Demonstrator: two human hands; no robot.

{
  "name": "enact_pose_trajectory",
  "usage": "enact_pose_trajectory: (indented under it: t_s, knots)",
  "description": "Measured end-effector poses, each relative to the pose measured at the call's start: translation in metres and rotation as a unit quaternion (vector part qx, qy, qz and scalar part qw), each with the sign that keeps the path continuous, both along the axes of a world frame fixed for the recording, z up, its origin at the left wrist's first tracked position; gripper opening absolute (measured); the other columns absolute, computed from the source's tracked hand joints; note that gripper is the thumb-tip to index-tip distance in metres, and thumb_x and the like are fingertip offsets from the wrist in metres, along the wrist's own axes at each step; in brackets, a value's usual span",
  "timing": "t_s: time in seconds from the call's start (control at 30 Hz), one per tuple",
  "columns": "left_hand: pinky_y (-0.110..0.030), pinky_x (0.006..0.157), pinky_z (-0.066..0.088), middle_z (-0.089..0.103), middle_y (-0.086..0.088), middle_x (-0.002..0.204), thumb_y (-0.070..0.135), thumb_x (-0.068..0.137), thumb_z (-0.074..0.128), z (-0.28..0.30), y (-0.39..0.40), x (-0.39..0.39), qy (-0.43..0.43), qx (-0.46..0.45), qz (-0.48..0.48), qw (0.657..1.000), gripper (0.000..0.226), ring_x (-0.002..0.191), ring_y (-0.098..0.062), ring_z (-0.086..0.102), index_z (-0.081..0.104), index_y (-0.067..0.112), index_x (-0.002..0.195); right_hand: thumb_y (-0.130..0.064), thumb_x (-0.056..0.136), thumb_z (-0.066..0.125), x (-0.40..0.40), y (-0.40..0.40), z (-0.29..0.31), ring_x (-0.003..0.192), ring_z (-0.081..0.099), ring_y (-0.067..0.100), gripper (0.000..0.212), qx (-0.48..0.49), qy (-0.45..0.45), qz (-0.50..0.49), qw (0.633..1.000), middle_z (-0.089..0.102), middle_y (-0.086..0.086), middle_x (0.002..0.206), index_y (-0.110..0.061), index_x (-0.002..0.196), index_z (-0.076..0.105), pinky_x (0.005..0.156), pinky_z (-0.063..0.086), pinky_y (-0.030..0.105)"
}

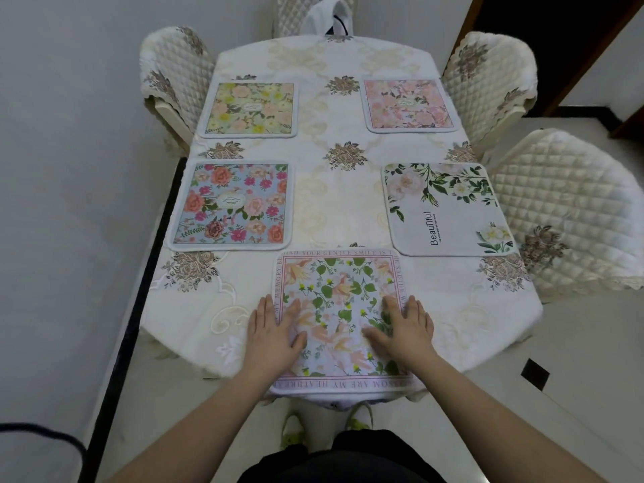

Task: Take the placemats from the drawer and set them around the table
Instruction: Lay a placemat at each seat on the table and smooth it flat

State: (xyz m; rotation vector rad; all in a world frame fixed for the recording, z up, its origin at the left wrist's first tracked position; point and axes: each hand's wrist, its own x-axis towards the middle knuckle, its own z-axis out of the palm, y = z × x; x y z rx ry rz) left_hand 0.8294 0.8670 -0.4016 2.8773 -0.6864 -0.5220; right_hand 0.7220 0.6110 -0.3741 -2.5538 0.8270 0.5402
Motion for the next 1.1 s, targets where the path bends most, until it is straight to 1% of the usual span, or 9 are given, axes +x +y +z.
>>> enact_pose_trajectory:
  t_s: [0.23,0.33,0.47,0.57,0.63,0.8,0.87,1.0,1.1]
  knots:
    - [-0.047,0.121,0.010,-0.006,-0.009,0.167,0.055,0.095,0.043,0.020,0.003,-0.008,0.004,-0.129,-0.006,0.992,0.079,0.153,-0.030,0.000,-0.014,0.053,0.150,-0.039,0.093,0.063,-0.008,-0.003,0.025,0.134,0.042,0.020,0.071,0.178,-0.248,-0.172,0.937,0.029,0.000,0.152,-0.027,0.153,0.027,0.107,0.038,0.036]
    - [-0.036,0.114,0.030,-0.003,0.009,0.167,0.045,0.095,0.052,0.034,0.001,-0.010,0.056,-0.276,0.020,0.959,0.079,0.151,-0.013,0.010,-0.007,0.063,0.146,-0.035,0.091,0.068,-0.014,-0.011,0.028,0.108,0.061,0.018,0.079,0.243,-0.249,-0.255,0.902,0.047,-0.005,0.140,-0.028,0.155,0.022,0.088,0.053,0.041]
    - [-0.022,0.104,0.037,0.030,0.018,0.153,0.034,0.091,0.068,0.048,-0.003,0.003,0.149,-0.396,0.129,0.897,0.088,0.133,0.001,0.038,0.008,0.047,0.154,-0.026,0.092,0.066,-0.022,-0.016,0.030,0.080,0.075,0.017,0.040,0.355,-0.217,-0.309,0.855,0.074,0.002,0.108,-0.025,0.130,0.057,0.061,0.060,0.030]
    - [-0.022,0.084,0.049,0.049,0.002,0.146,0.026,0.089,0.073,0.050,-0.002,0.020,0.263,-0.395,0.230,0.850,0.101,0.117,-0.011,0.058,0.000,0.035,0.158,-0.028,0.092,0.066,-0.025,-0.008,0.031,0.086,0.073,0.015,0.038,0.307,-0.212,-0.271,0.887,0.072,-0.003,0.110,-0.028,0.129,0.056,0.074,0.061,0.036]
    - [-0.032,0.088,0.052,0.055,-0.006,0.143,0.020,0.090,0.072,0.049,-0.001,0.025,0.302,-0.372,0.257,0.839,0.104,0.119,-0.025,0.061,-0.006,0.028,0.158,-0.030,0.092,0.065,-0.027,0.001,0.033,0.095,0.069,0.015,0.046,0.277,-0.216,-0.248,0.903,0.068,-0.004,0.118,-0.029,0.135,0.048,0.084,0.058,0.040]
    - [0.002,0.061,0.042,0.047,0.020,0.121,0.007,0.090,0.064,0.052,-0.003,0.018,0.241,-0.357,0.144,0.891,0.082,0.092,0.007,0.055,0.020,0.028,0.155,-0.025,0.097,0.059,-0.042,0.016,0.040,0.115,0.062,0.026,0.079,0.214,-0.200,-0.226,0.929,0.052,0.001,0.143,-0.031,0.157,0.008,0.089,0.049,0.034]
    - [-0.004,0.068,0.045,0.052,0.016,0.126,0.007,0.090,0.063,0.054,-0.002,0.018,0.233,-0.367,0.122,0.892,0.077,0.104,-0.006,0.059,0.026,0.032,0.153,-0.026,0.097,0.058,-0.051,0.018,0.044,0.113,0.061,0.026,0.081,0.198,-0.204,-0.241,0.928,0.051,0.002,0.144,-0.034,0.157,0.004,0.091,0.050,0.036]
    - [-0.044,0.088,0.057,0.062,0.000,0.129,0.014,0.090,0.070,0.064,-0.004,0.024,0.271,-0.388,0.123,0.872,0.083,0.107,-0.022,0.068,0.021,0.033,0.155,-0.025,0.096,0.060,-0.077,0.018,0.059,0.112,0.061,0.017,0.080,0.215,-0.259,-0.281,0.898,0.052,-0.004,0.144,-0.041,0.155,0.008,0.097,0.052,0.043]
    - [-0.037,0.076,0.061,0.067,-0.004,0.122,0.015,0.089,0.071,0.079,-0.018,0.027,0.280,-0.403,0.093,0.867,0.074,0.096,-0.019,0.072,0.033,0.033,0.150,-0.022,0.095,0.063,-0.101,0.015,0.075,0.116,0.061,0.014,0.079,0.236,-0.313,-0.317,0.864,0.053,-0.008,0.141,-0.042,0.154,0.013,0.096,0.054,0.040]
